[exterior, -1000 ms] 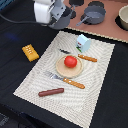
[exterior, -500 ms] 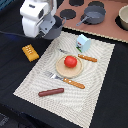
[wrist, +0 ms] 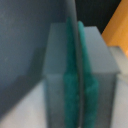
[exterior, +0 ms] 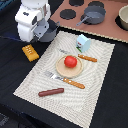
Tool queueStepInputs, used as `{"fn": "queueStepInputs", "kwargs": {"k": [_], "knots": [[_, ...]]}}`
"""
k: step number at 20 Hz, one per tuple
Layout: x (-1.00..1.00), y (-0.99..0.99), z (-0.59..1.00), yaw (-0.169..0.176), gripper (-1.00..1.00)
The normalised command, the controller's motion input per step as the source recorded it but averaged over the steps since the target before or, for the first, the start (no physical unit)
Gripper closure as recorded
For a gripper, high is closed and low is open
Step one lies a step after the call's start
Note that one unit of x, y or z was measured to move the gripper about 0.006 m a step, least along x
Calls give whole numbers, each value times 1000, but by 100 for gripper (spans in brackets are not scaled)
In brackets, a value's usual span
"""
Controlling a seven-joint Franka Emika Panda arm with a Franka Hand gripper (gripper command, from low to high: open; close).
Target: Interact with the objects in diverse but meaningful ways.
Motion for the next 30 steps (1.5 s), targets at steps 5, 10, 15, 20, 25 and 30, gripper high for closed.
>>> {"fn": "queueStepInputs", "kwargs": {"k": [5,10,15,20,25,30], "knots": [[-135,28,113,27,-100],[-38,2,925,-8,-100],[-79,-152,880,-17,-100],[-6,-546,394,-33,-100],[0,-613,21,-36,-100],[-2,-473,-198,-29,-100]]}}
